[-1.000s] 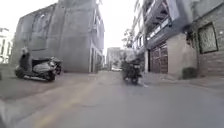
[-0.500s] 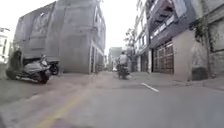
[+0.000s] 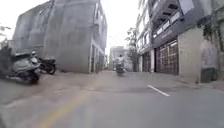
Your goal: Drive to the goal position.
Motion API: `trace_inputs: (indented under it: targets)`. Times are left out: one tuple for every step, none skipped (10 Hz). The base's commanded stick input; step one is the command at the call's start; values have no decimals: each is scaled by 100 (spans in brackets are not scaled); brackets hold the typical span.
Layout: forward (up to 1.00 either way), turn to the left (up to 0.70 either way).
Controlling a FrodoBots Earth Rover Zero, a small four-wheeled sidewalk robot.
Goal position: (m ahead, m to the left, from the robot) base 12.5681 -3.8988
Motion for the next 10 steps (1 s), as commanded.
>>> trace_inputs:
  targets:
    - [100, -34]
    - [100, -34]
    - [100, 6]
    - [100, 6]
    - [100, 6]
    - [100, 6]
    - [100, 6]
    - [100, 6]
    - [100, 6]
    - [100, 6]
